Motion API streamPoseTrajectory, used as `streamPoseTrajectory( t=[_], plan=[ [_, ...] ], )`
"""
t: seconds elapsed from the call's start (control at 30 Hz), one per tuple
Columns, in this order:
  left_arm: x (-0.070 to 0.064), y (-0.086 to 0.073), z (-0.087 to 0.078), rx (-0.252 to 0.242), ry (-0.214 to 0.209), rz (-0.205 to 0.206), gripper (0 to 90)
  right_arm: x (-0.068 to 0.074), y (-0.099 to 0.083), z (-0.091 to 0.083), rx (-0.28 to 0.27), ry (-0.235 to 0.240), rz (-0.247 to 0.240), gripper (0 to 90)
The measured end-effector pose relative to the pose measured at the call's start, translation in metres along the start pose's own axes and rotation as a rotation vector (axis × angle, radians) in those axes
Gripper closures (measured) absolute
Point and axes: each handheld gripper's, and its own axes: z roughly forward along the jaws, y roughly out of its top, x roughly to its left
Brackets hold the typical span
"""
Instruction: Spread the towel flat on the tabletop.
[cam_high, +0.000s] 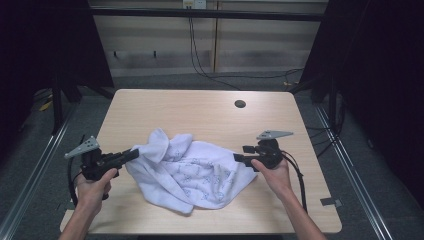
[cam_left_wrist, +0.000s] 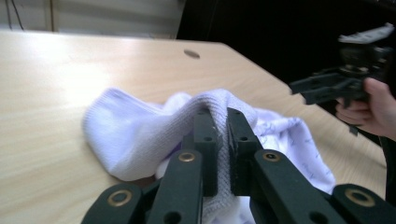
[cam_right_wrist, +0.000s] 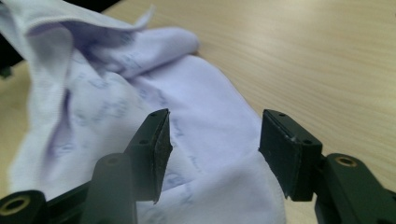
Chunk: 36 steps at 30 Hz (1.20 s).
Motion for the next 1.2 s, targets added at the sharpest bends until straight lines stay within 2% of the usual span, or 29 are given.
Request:
streamPoseTrajectory(
  t=[0.03,0.1,0.2,0.3,0.37,0.43,0.47,0.5,0.53,0.57,0.63,0.7,0.77,0.8,0.87,0.93,0.97,1.03,1.13,1.2],
  plan=[
    [-0.001,-0.001,0.008,0.017,0.007,0.007,84.8,-0.004,-0.001,0.011,0.011,-0.011,-0.010,41.3],
    [0.000,-0.001,0.012,0.027,0.007,0.005,84.6,-0.012,-0.003,0.032,0.054,-0.002,-0.003,39.3],
    [0.001,0.001,0.015,0.020,0.007,-0.003,84.3,-0.014,-0.006,0.057,0.102,-0.004,-0.020,37.3],
    [0.002,0.002,0.015,0.015,0.015,-0.001,83.8,-0.010,-0.008,0.068,0.120,-0.008,-0.040,36.1],
    [0.003,0.002,0.015,0.012,0.018,-0.006,83.3,-0.008,-0.009,0.070,0.106,-0.016,-0.046,37.2],
    [0.004,0.002,0.015,0.008,0.024,-0.012,83.0,-0.004,-0.010,0.070,0.109,-0.054,-0.093,42.6],
    [0.006,0.003,0.014,0.001,0.027,-0.019,83.1,0.000,-0.011,0.070,0.121,-0.096,-0.141,48.2],
    [0.006,0.003,0.014,-0.001,0.027,-0.020,83.2,0.002,-0.011,0.070,0.127,-0.120,-0.165,50.6],
    [0.007,0.003,0.014,-0.002,0.032,-0.021,83.5,0.003,-0.011,0.070,0.129,-0.130,-0.165,56.8],
    [0.007,0.003,0.014,-0.004,0.032,-0.021,84.1,0.003,-0.010,0.068,0.138,-0.136,-0.153,71.0],
    [0.007,0.003,0.013,-0.006,0.032,-0.023,84.6,0.000,-0.011,0.066,0.138,-0.121,-0.122,83.5],
    [0.009,0.004,0.014,-0.012,0.035,-0.025,84.7,-0.004,-0.010,0.065,0.143,-0.103,-0.090,86.4],
    [0.011,0.008,0.013,-0.019,0.049,-0.023,84.9,-0.008,-0.007,0.062,0.162,-0.105,-0.069,87.1],
    [0.013,0.012,0.012,-0.032,0.056,-0.026,85.0,-0.013,-0.005,0.058,0.159,-0.123,-0.066,87.2],
    [0.016,0.022,0.010,-0.072,0.060,-0.043,85.3,-0.026,0.002,0.046,0.117,-0.145,-0.023,87.4],
    [0.018,0.034,0.007,-0.099,0.081,-0.035,85.6,-0.042,0.014,0.025,0.078,-0.208,-0.006,87.5],
    [0.018,0.043,0.005,-0.121,0.088,-0.031,85.6,-0.045,0.017,0.019,0.067,-0.216,-0.001,87.5],
    [0.016,0.059,0.002,-0.166,0.100,-0.020,85.8,-0.057,0.031,-0.007,0.014,-0.274,0.011,87.6],
    [0.006,0.078,-0.004,-0.236,0.093,-0.010,85.8,-0.070,0.045,-0.039,-0.052,-0.327,0.041,87.6],
    [-0.007,0.086,-0.006,-0.250,0.056,0.027,85.7,-0.077,0.049,-0.056,-0.092,-0.351,0.049,87.6]
  ],
)
